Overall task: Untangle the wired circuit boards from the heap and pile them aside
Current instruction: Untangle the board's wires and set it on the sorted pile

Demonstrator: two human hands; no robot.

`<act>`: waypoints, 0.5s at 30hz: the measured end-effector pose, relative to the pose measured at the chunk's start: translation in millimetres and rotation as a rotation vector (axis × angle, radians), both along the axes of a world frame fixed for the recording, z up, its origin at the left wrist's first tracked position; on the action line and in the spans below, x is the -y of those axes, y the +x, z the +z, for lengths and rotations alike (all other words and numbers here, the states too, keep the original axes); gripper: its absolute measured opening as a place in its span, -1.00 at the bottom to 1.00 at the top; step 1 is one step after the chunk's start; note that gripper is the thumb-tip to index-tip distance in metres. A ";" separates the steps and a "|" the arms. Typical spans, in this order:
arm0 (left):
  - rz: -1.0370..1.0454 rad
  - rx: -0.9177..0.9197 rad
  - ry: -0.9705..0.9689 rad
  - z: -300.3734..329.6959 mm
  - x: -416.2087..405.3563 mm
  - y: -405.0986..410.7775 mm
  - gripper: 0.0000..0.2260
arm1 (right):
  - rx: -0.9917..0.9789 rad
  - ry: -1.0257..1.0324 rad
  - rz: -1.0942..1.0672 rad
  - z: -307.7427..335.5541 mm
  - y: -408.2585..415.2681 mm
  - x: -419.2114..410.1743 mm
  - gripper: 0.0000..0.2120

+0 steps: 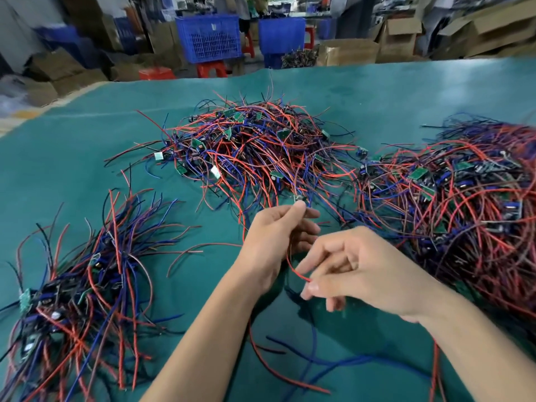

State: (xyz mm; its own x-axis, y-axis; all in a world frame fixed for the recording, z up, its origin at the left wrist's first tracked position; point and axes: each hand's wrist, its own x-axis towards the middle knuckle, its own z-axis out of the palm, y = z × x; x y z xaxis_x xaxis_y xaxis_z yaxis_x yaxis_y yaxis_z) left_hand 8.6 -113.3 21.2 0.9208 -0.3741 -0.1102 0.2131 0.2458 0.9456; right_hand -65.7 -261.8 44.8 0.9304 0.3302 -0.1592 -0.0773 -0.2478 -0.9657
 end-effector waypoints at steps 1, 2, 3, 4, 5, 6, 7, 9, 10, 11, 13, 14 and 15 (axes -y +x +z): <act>-0.026 0.023 0.023 0.1 -0.5 -0.6 -0.71 | 0.016 0.021 -0.027 -0.2 1.1 0.3 -0.93; -0.054 0.049 0.045 0.0 -0.3 -1.2 -0.71 | 0.048 0.042 -0.093 -0.7 2.9 0.8 -0.93; -0.083 0.073 0.067 -0.4 0.1 -2.0 -0.72 | 0.096 0.054 -0.196 -2.0 5.2 2.0 -0.91; -0.113 0.092 0.091 -0.7 0.4 -3.2 -0.72 | 0.154 0.052 -0.324 -4.4 7.7 4.2 -0.86; -0.145 0.108 0.119 -0.7 0.1 -4.3 -0.71 | 0.218 0.036 -0.465 -7.1 10.6 7.3 -0.82; -0.185 0.134 0.159 -0.7 -0.6 -5.3 -0.69 | 0.275 0.015 -0.591 -8.9 13.1 10.6 -0.81; -0.231 0.178 0.209 -0.8 -1.6 -6.1 -0.67 | 0.313 0.004 -0.669 -10.4 15.2 13.2 -0.83; -0.319 0.297 0.284 -0.3 -2.8 -8.2 -0.65 | 0.312 0.048 -0.663 -10.4 16.6 14.2 -0.90; -0.349 0.339 0.294 0.5 -3.2 -9.0 -0.65 | 0.282 0.098 -0.611 -10.1 16.7 12.6 -0.90; -0.367 0.357 0.294 1.3 -3.8 -9.5 -0.66 | 0.245 0.159 -0.562 -10.7 17.0 10.6 -0.89; -0.374 0.367 0.289 1.8 -4.3 -9.4 -0.67 | 0.177 0.258 -0.532 -11.5 17.4 9.3 -0.86; -0.374 0.373 0.291 1.7 -3.9 -9.3 -0.67 | 0.164 0.288 -0.538 -11.0 17.5 10.3 -0.88; -0.377 0.383 0.296 1.3 -3.6 -9.1 -0.67 | 0.157 0.310 -0.543 -11.2 17.5 11.9 -0.89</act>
State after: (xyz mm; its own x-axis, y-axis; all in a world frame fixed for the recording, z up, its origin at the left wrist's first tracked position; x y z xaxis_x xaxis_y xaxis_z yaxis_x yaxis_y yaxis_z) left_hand -0.5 -109.8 22.5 0.7259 -0.6857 0.0531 -0.1338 -0.0651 0.9889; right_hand -48.2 -273.7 33.6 0.9824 -0.1856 0.0201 0.0354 0.0795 -0.9962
